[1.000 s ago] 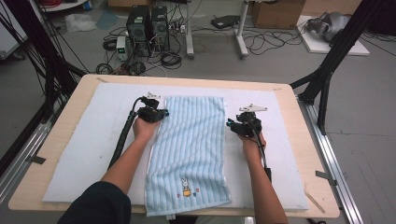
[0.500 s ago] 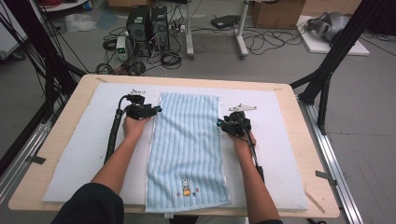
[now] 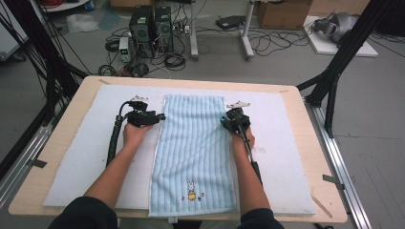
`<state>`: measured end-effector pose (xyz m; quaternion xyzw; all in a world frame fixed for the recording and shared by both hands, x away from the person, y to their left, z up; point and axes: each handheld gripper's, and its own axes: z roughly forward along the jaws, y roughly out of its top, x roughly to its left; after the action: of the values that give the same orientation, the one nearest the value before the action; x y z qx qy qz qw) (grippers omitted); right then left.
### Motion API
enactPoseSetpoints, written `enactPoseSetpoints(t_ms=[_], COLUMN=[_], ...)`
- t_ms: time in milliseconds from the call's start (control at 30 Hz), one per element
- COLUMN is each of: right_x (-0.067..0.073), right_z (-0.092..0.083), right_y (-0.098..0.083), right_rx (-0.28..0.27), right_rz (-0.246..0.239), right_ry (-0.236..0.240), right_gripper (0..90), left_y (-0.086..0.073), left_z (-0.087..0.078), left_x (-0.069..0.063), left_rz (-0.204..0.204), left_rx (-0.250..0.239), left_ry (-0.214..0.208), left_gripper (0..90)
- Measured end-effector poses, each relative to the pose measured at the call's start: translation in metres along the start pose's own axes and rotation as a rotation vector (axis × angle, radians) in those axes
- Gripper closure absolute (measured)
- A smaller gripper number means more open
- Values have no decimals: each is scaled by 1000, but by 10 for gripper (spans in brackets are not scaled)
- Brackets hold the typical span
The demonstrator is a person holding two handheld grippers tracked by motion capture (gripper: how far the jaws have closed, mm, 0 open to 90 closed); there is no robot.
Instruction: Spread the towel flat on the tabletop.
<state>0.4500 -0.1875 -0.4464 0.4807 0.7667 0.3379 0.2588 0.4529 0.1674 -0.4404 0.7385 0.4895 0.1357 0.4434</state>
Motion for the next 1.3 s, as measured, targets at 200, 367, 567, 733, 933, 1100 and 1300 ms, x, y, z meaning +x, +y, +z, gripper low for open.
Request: enactPoseSetpoints(t_ms=[200, 367, 567, 733, 933, 1100, 1300], right_x=[-9, -2, 9, 22, 13, 9, 14], right_z=[-18, -21, -12, -3, -8, -23, -48], right_y=[-5, -11, -10, -5, -8, -15, -25], right_rx=[-36, 20, 22, -4, -27, -51, -30], right_rz=[41, 0, -61, -121, -38, -26, -61], right_ry=[89, 180, 153, 16, 72, 104, 180], right_gripper=[628, 679, 871, 856, 707, 684, 685], left_y=[-4, -4, -2, 4, -3, -12, -30], left_z=[10, 14, 19, 19, 6, -7, -27], left_x=[-19, -24, -6, 8, 15, 8, -7], left_rz=[90, 160, 74, 40, 14, 16, 46], left_rx=[60, 65, 3, -22, -54, -82, -89], left_ry=[-31, 40, 95, 162, 64, 22, -41], left_gripper=[572, 883, 889, 896, 697, 584, 551])
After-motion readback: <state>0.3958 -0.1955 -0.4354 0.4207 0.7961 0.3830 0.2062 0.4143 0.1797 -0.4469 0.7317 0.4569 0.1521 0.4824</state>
